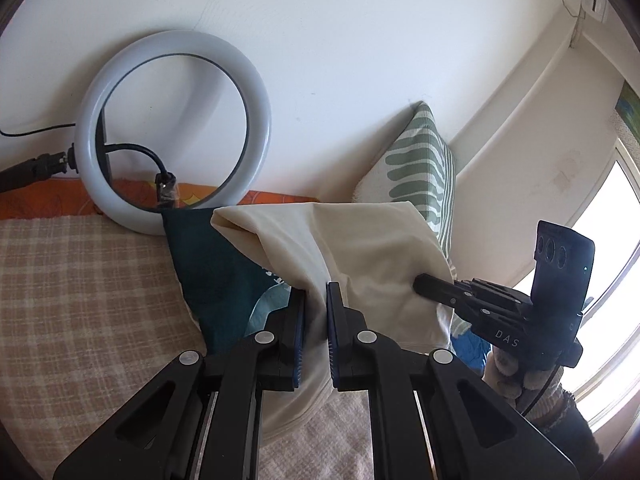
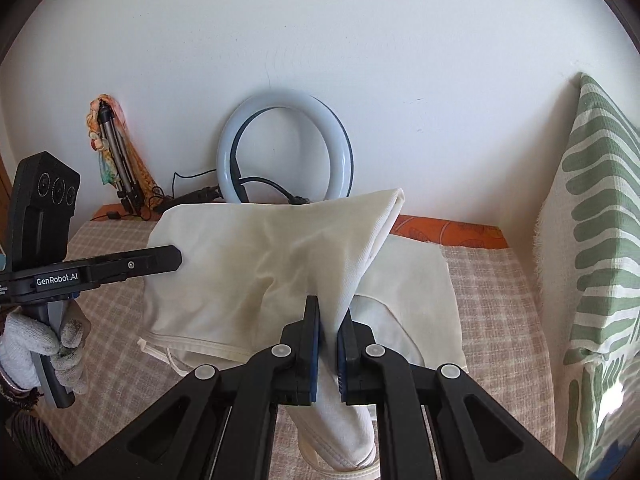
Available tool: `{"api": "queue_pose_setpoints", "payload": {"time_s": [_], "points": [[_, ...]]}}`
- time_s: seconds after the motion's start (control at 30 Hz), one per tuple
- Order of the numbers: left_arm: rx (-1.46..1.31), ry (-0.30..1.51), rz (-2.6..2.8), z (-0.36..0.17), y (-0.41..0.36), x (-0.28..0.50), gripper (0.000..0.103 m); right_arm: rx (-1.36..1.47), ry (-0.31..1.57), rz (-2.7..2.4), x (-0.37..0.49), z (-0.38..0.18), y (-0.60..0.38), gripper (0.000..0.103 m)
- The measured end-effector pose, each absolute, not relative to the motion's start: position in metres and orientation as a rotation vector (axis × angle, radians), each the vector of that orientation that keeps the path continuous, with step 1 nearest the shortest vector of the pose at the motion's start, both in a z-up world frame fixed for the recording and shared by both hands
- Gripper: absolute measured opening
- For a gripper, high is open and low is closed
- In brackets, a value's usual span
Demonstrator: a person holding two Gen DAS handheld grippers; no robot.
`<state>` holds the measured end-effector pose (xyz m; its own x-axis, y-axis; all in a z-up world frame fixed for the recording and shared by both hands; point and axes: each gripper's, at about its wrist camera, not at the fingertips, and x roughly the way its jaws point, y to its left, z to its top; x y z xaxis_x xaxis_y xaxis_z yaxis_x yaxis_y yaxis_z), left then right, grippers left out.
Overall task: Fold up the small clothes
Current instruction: 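Lower the folded tank top onto the clothes pile and open both grippers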
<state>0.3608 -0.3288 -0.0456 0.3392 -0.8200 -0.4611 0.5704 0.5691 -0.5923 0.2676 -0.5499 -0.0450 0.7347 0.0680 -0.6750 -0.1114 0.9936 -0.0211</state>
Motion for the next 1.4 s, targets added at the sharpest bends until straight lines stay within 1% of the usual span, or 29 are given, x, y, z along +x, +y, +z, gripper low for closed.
{"api": "queue_pose_setpoints", "payload": {"time_s": [0.33, 0.53, 0.6, 0.67, 0.7, 0.73, 0.77, 0.8, 0.83, 0.87, 0.9, 0.93, 0.97, 1.0, 1.03, 1.07, 1.1, 1.17, 1.27, 1.33, 1.4], "points": [[-0.323, 0.808, -0.896, -0.064, -0.374, 0.402, 0.008, -0.087, 0.755, 0.038, 0.324, -0.072, -0.591, 0.005], [-0.244, 0.813, -0.834, -0.083, -0.384, 0.412, 0.008, -0.073, 0.777, 0.018, 0.351, -0.097, -0.606, 0.005], [-0.203, 0.819, -0.808, -0.088, -0.387, 0.414, 0.009, -0.082, 0.79, -0.022, 0.359, -0.107, -0.609, 0.006], [-0.175, 0.833, -0.788, -0.09, -0.389, 0.416, 0.012, -0.082, 0.81, -0.075, 0.366, -0.116, -0.615, 0.006], [-0.159, 0.826, -0.778, -0.089, -0.39, 0.416, 0.013, -0.085, 0.812, -0.103, 0.368, -0.119, -0.618, 0.009], [-0.143, 0.815, -0.774, -0.088, -0.389, 0.415, 0.014, -0.085, 0.814, -0.126, 0.368, -0.121, -0.622, 0.015], [-0.129, 0.807, -0.768, -0.086, -0.39, 0.414, 0.014, -0.08, 0.815, -0.138, 0.368, -0.122, -0.625, 0.025], [-0.113, 0.802, -0.756, -0.084, -0.39, 0.412, 0.023, -0.073, 0.81, -0.139, 0.366, -0.121, -0.626, 0.026], [-0.101, 0.797, -0.747, -0.083, -0.39, 0.411, 0.04, -0.068, 0.81, -0.136, 0.364, -0.121, -0.628, 0.027], [-0.096, 0.79, -0.744, -0.082, -0.389, 0.41, 0.048, -0.065, 0.809, -0.132, 0.363, -0.12, -0.628, 0.03], [-0.093, 0.785, -0.741, -0.08, -0.388, 0.409, 0.058, -0.065, 0.807, -0.132, 0.361, -0.119, -0.628, 0.035], [-0.091, 0.784, -0.735, -0.078, -0.388, 0.408, 0.062, -0.065, 0.807, -0.131, 0.36, -0.117, -0.628, 0.039], [-0.088, 0.787, -0.732, -0.077, -0.387, 0.407, 0.063, -0.062, 0.808, -0.125, 0.359, -0.116, -0.627, 0.05], [-0.086, 0.789, -0.73, -0.075, -0.386, 0.406, 0.063, -0.057, 0.803, -0.12, 0.357, -0.114, -0.626, 0.064], [-0.084, 0.789, -0.732, -0.073, -0.384, 0.405, 0.065, -0.055, 0.79, -0.124, 0.355, -0.111, -0.625, 0.07], [-0.081, 0.785, -0.732, -0.071, -0.383, 0.403, 0.067, -0.057, 0.773, -0.134, 0.352, -0.108, -0.624, 0.078], [-0.074, 0.781, -0.725, -0.069, -0.382, 0.4, 0.072, -0.06, 0.759, -0.14, 0.348, -0.104, -0.621, 0.087], [-0.062, 0.772, -0.708, -0.064, -0.381, 0.395, 0.074, -0.069, 0.744, -0.134, 0.343, -0.096, -0.616, 0.095], [-0.049, 0.758, -0.704, -0.054, -0.377, 0.386, 0.074, -0.085, 0.732, -0.133, 0.334, -0.084, -0.609, 0.096], [-0.037, 0.749, -0.693, -0.047, -0.373, 0.379, 0.078, -0.092, 0.716, -0.141, 0.326, -0.074, -0.604, 0.097], [-0.031, 0.736, -0.684, -0.04, -0.367, 0.37, 0.079, -0.088, 0.699, -0.142, 0.318, -0.063, -0.598, 0.099]]}}
